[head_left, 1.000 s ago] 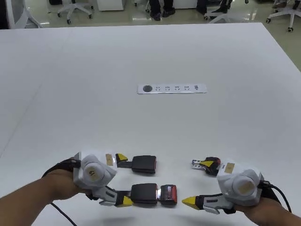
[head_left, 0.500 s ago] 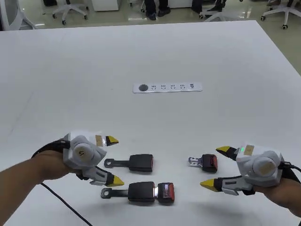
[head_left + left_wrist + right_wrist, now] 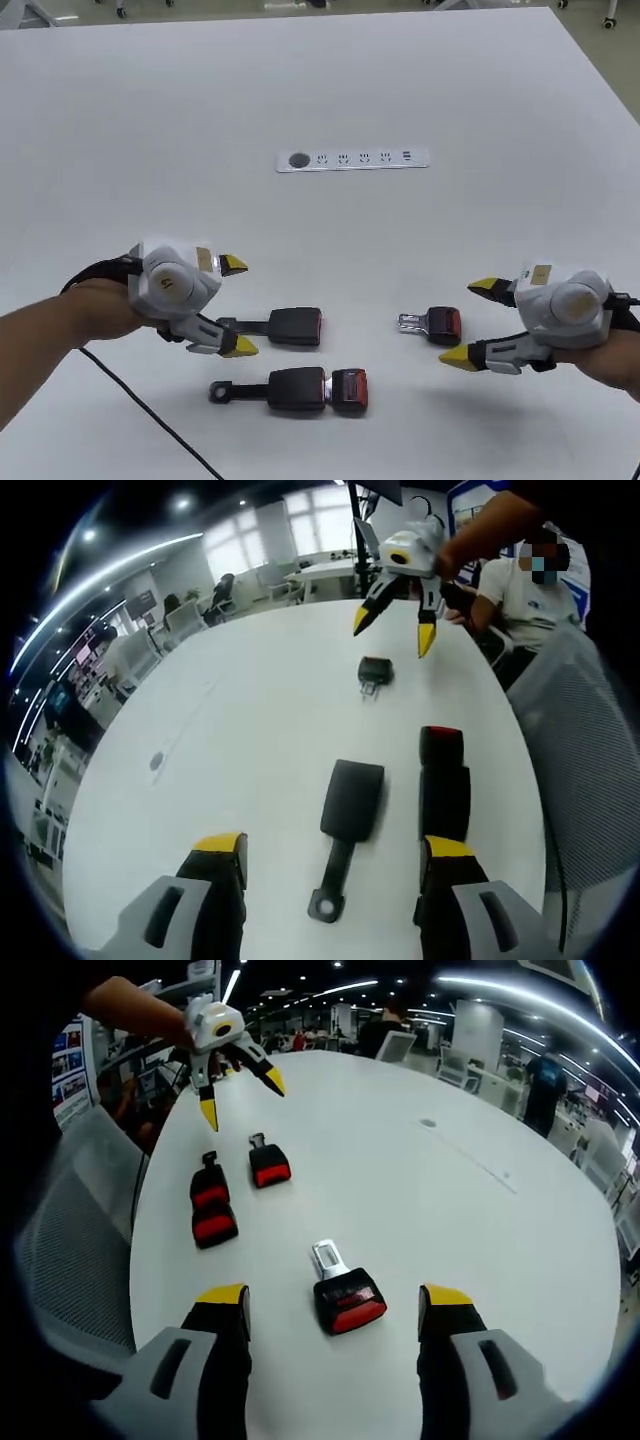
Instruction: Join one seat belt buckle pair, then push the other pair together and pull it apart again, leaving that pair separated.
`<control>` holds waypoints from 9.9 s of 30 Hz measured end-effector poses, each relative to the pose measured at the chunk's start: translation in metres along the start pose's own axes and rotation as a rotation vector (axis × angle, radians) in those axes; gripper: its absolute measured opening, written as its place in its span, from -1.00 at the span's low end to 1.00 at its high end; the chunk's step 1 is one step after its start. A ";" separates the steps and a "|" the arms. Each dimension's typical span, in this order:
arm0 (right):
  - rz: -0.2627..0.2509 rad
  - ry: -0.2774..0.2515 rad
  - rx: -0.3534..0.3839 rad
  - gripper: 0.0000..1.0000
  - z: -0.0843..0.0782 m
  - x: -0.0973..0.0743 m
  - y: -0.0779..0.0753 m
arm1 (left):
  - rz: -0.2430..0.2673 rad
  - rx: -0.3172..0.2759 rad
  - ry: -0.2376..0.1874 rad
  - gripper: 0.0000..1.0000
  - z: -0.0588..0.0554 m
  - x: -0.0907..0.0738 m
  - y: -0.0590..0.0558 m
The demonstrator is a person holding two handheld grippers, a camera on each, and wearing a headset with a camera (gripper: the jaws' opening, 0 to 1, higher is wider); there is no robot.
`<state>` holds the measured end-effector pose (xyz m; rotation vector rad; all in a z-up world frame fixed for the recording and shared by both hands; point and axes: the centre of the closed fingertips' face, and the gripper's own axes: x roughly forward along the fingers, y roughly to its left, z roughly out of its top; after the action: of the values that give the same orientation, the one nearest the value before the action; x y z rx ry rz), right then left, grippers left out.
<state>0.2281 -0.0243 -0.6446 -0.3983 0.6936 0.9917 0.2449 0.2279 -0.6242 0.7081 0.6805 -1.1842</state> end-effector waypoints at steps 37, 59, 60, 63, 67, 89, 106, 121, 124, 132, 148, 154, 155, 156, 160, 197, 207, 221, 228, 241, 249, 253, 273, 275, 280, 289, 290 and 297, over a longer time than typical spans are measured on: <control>0.140 0.110 -0.058 -0.21 -0.026 0.031 -0.013 | -0.216 0.045 0.028 0.01 -0.014 0.070 -0.018; 0.182 0.204 -0.124 -0.30 -0.030 0.038 -0.013 | -0.207 0.026 0.056 -0.34 -0.009 0.072 -0.019; 0.182 0.206 -0.124 -0.30 -0.029 0.038 -0.013 | -0.205 0.025 0.058 -0.34 -0.009 0.072 -0.019; 0.181 0.209 -0.127 -0.30 -0.030 0.039 -0.014 | -0.204 0.029 0.062 -0.34 -0.009 0.072 -0.020; 0.185 0.215 -0.136 -0.30 -0.028 0.040 -0.012 | -0.218 0.050 0.074 -0.34 -0.009 0.072 -0.020; 0.229 0.190 -0.197 -0.30 -0.007 0.066 0.009 | -0.241 0.064 0.097 -0.34 -0.010 0.073 -0.021; 0.252 0.133 -0.205 -0.30 0.023 0.097 0.038 | -0.236 0.055 0.105 -0.34 -0.012 0.075 -0.019; 0.272 0.089 -0.210 -0.30 0.044 0.112 0.050 | -0.233 0.050 0.102 -0.34 -0.010 0.075 -0.020; 0.274 0.078 -0.199 -0.30 0.046 0.116 0.051 | -0.235 0.050 0.100 -0.34 -0.010 0.076 -0.020; 0.285 0.053 -0.190 -0.31 0.050 0.122 0.054 | -0.236 0.056 0.096 -0.34 -0.007 0.075 -0.022; 0.288 0.024 -0.180 -0.32 0.062 0.132 0.064 | -0.256 0.071 0.098 -0.35 -0.010 0.075 -0.019; 0.285 0.015 -0.162 -0.32 0.064 0.133 0.062 | -0.258 0.078 0.098 -0.36 -0.010 0.075 -0.020; 0.285 0.017 -0.165 -0.32 0.064 0.134 0.061 | -0.259 0.079 0.098 -0.36 -0.010 0.075 -0.020; 0.285 0.016 -0.163 -0.32 0.064 0.134 0.061 | -0.260 0.082 0.099 -0.36 -0.010 0.075 -0.020; 0.281 0.015 -0.164 -0.32 0.064 0.134 0.062 | -0.259 0.084 0.101 -0.36 -0.009 0.075 -0.020; 0.292 0.014 -0.183 -0.31 0.063 0.133 0.062 | -0.270 0.093 0.028 -0.34 -0.011 0.075 -0.020; 0.294 0.023 -0.184 -0.31 0.056 0.125 0.056 | -0.264 0.076 0.013 -0.34 -0.010 0.075 -0.021; 0.286 0.024 -0.170 -0.31 0.044 0.114 0.046 | -0.257 0.064 0.007 -0.33 -0.009 0.075 -0.020; 0.277 0.031 -0.163 -0.31 0.032 0.102 0.034 | -0.255 0.060 0.010 -0.33 -0.009 0.074 -0.021; 0.261 0.052 -0.161 -0.31 0.011 0.084 0.021 | -0.252 0.054 0.016 -0.33 -0.009 0.073 -0.021; 0.248 0.048 -0.155 -0.31 0.003 0.070 0.016 | -0.252 0.054 0.017 -0.33 -0.009 0.073 -0.020; 0.244 0.048 -0.149 -0.31 0.000 0.064 0.017 | -0.252 0.053 0.017 -0.33 -0.008 0.073 -0.021; 0.232 0.063 -0.133 -0.29 -0.020 0.039 0.005 | -0.251 0.053 0.029 -0.33 -0.010 0.074 -0.019; 0.233 0.063 -0.135 -0.29 -0.020 0.041 0.003 | -0.251 0.054 0.033 -0.33 -0.009 0.074 -0.020; 0.230 0.069 -0.135 -0.29 -0.020 0.042 0.000 | -0.250 0.055 0.050 -0.32 -0.008 0.074 -0.020; 0.201 0.094 -0.125 -0.28 -0.021 0.042 -0.004 | -0.233 -0.021 0.078 -0.15 -0.005 0.074 -0.019; 0.185 0.097 -0.096 -0.28 -0.021 0.043 -0.004 | -0.228 -0.018 0.082 0.00 -0.005 0.074 -0.019; 0.094 0.015 0.027 -0.05 0.001 0.038 -0.015 | -0.147 -0.176 0.036 0.29 0.009 0.060 -0.011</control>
<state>0.2555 -0.0075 -0.6704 -0.3530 0.7439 1.0678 0.2493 0.1842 -0.6670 0.5393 0.8679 -1.2307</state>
